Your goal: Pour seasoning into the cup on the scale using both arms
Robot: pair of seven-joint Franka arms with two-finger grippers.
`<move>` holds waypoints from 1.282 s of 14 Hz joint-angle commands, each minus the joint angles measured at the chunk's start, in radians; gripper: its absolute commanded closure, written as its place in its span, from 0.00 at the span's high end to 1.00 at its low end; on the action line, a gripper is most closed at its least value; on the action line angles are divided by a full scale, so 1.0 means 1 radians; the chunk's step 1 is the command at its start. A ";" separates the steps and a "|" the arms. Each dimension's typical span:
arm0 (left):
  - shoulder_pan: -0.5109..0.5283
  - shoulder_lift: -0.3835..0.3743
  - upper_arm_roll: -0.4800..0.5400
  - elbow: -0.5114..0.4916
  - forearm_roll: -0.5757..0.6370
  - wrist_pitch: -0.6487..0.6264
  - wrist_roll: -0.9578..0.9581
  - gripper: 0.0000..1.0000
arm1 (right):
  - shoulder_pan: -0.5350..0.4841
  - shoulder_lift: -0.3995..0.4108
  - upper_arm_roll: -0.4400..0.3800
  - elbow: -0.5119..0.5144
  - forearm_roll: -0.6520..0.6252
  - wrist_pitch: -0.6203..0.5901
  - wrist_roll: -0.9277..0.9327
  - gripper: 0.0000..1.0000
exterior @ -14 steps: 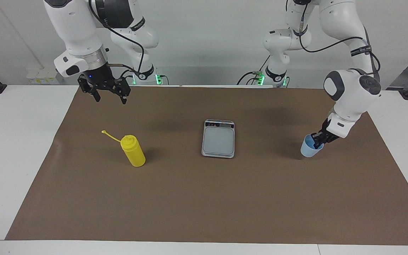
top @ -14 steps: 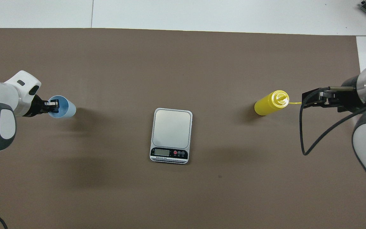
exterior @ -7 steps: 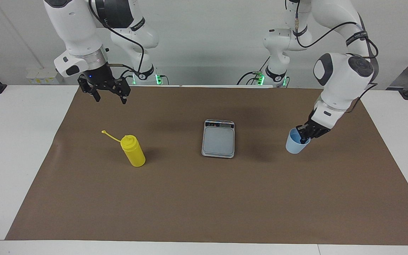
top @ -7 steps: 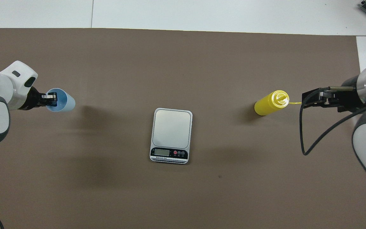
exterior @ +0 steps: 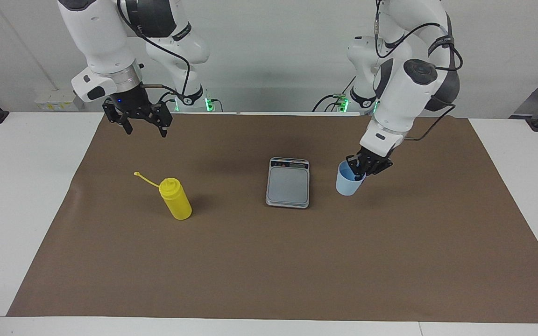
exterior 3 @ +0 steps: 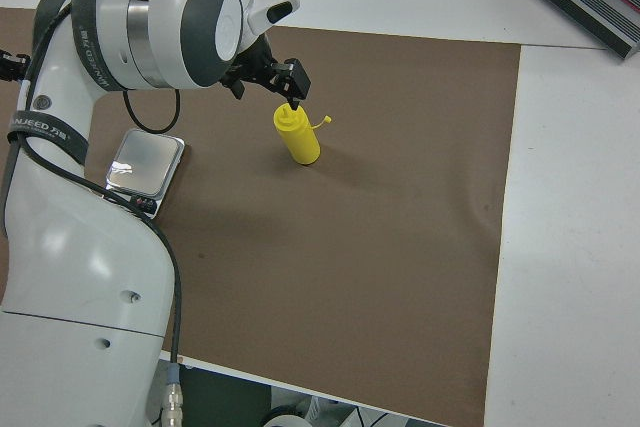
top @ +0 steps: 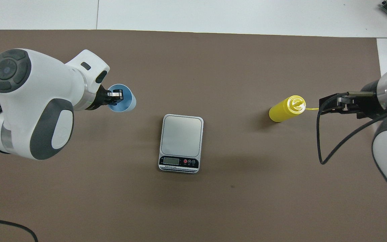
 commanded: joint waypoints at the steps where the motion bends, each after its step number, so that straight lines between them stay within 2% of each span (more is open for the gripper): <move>1: -0.100 0.009 0.016 -0.002 -0.001 0.029 -0.068 0.00 | -0.024 -0.046 0.000 -0.086 0.011 0.070 -0.081 1.00; 5: -0.184 0.013 0.011 -0.088 -0.003 0.138 -0.110 0.00 | -0.063 -0.052 0.000 -0.113 0.022 0.099 -0.233 1.00; 7: -0.211 0.033 0.014 -0.143 -0.003 0.212 -0.112 0.00 | -0.102 -0.052 0.000 -0.128 0.080 0.109 -0.328 1.00; 8: -0.222 0.061 0.014 -0.148 -0.003 0.232 -0.112 0.00 | -0.134 -0.053 -0.002 -0.146 0.131 0.116 -0.374 1.00; 12: -0.259 0.112 0.014 -0.153 -0.003 0.252 -0.148 0.00 | -0.208 -0.063 -0.002 -0.217 0.205 0.167 -0.659 1.00; 14: -0.263 0.119 0.014 -0.153 -0.003 0.260 -0.155 0.00 | -0.234 -0.063 -0.002 -0.247 0.252 0.208 -0.785 1.00; 18: -0.273 0.119 0.016 -0.156 -0.003 0.255 -0.159 0.00 | -0.328 -0.041 -0.003 -0.347 0.436 0.310 -1.151 1.00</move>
